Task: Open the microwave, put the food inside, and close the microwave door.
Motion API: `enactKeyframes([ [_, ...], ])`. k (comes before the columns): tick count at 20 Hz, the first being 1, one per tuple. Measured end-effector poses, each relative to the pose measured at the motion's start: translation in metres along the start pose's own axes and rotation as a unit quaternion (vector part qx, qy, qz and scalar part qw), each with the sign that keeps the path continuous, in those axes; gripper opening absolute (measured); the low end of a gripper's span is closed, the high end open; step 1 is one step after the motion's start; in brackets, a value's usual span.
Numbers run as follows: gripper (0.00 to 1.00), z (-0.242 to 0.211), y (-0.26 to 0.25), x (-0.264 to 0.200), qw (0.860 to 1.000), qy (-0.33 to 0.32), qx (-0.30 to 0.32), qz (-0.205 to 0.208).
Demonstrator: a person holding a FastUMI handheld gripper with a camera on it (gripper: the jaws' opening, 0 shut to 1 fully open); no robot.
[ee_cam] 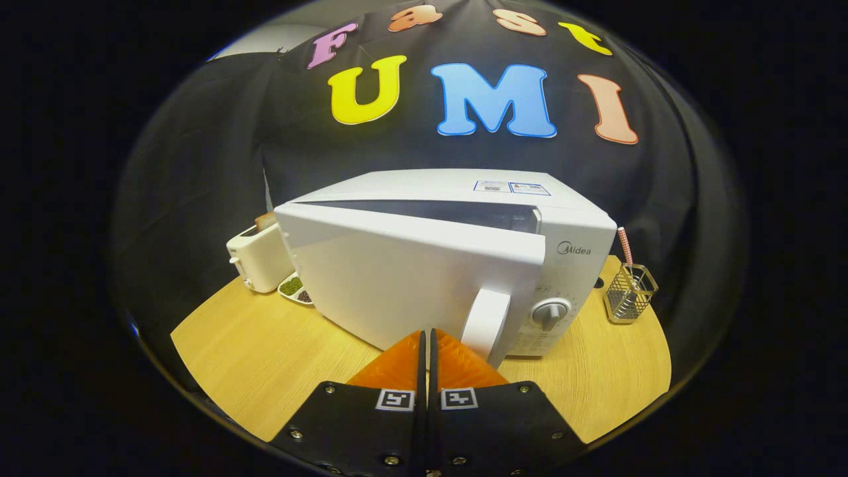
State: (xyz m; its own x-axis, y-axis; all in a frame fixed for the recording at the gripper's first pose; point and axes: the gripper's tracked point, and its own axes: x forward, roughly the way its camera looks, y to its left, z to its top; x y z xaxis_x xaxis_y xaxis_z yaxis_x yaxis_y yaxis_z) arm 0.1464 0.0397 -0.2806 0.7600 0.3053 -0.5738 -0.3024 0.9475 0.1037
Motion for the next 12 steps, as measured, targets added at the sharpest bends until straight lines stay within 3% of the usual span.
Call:
enactKeyframes([
  [12, 0.00, 0.038, -0.020, 0.042, 0.996, -0.029, 0.055, -0.061],
])
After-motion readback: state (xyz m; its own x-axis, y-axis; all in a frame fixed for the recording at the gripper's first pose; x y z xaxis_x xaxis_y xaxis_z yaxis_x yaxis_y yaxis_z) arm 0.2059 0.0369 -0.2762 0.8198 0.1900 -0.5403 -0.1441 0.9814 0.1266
